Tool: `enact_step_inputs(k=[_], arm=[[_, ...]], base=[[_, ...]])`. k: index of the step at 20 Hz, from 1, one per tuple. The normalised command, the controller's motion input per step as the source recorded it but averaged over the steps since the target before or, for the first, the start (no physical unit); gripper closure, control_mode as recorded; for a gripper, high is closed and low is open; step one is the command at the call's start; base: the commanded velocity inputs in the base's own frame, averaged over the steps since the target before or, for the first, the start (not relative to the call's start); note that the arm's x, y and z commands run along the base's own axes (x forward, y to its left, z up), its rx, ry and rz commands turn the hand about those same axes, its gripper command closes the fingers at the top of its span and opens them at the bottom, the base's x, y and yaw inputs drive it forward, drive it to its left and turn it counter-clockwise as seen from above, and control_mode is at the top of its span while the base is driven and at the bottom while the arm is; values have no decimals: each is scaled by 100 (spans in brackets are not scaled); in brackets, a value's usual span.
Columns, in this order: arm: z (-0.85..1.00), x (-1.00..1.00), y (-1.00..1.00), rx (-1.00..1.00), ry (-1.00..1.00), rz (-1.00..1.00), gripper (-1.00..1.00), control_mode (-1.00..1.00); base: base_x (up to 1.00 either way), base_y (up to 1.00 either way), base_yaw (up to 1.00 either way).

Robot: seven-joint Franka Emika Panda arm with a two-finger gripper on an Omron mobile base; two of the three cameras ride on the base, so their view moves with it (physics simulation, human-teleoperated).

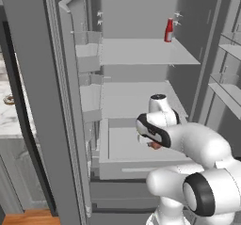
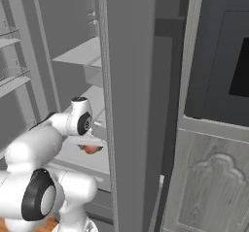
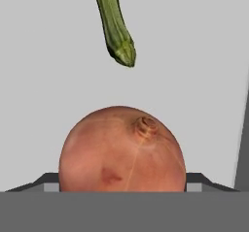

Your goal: Place the onion and squash inside the fridge drawer. Close the drawer after placing the vegetables.

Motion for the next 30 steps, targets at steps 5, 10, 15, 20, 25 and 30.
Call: enact_step_inputs(k=[5, 10, 15, 20, 25, 30], arm=[[-73, 15, -3, 0, 0, 0, 100, -100], [-36, 25, -6, 0, 2, 0, 100, -100], [-26, 18, 0, 0, 0, 0, 100, -100], [-41, 12, 0, 0, 1, 1, 100, -100], [-23, -14, 0, 0, 0, 3, -100, -100], [29, 0, 0, 0, -9, 0, -100, -100]], base=[[0, 0, 0], [0, 0, 0], [0, 0, 0], [0, 0, 0], [0, 0, 0], [0, 0, 0]])
